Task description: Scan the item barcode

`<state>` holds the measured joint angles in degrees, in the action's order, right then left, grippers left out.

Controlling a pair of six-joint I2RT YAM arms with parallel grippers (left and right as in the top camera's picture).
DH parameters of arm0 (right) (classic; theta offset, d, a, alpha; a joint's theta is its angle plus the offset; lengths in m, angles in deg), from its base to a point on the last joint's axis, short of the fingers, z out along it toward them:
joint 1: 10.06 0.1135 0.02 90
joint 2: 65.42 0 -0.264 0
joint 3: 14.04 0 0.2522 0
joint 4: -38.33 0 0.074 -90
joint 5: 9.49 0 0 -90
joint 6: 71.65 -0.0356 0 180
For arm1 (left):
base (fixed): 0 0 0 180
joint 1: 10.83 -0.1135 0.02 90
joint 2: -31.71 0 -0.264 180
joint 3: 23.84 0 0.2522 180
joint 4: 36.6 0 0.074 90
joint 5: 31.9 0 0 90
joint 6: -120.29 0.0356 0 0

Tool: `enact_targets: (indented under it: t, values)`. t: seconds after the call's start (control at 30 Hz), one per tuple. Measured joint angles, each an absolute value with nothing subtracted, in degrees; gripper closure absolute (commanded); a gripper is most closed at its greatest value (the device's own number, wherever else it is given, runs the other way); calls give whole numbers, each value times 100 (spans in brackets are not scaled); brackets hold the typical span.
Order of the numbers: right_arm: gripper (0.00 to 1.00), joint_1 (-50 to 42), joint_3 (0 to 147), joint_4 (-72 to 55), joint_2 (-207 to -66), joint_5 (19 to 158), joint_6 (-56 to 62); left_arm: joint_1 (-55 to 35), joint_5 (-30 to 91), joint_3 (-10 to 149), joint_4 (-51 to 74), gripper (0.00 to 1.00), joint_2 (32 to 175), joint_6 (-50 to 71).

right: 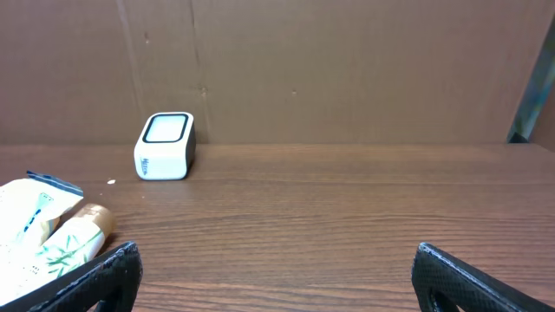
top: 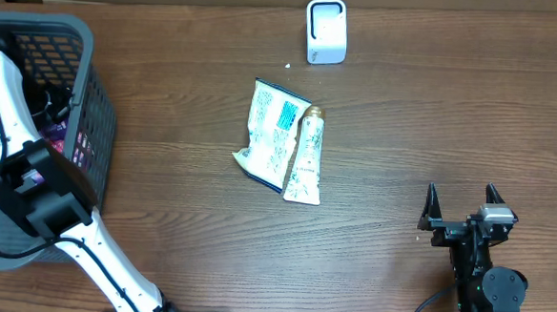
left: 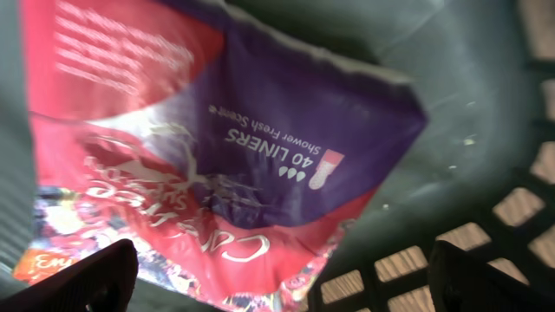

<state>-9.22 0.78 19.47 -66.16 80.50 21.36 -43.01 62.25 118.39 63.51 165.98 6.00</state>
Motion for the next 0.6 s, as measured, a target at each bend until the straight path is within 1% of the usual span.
enact_targets:
  t: [0.13,0.47,0.6]
  values:
    - [0,-922,78,1944,-6616,8048,2136,-4266,6345,11718,6321,6,16609,537]
    - [0,-922,78,1942,-6616,8046,2140,-4266,7175,11703,6342,4,16609,421]
    - [0,-920,78,1944,-6616,8048,2138,-4266,7333,11585,6255,2,16609,353]
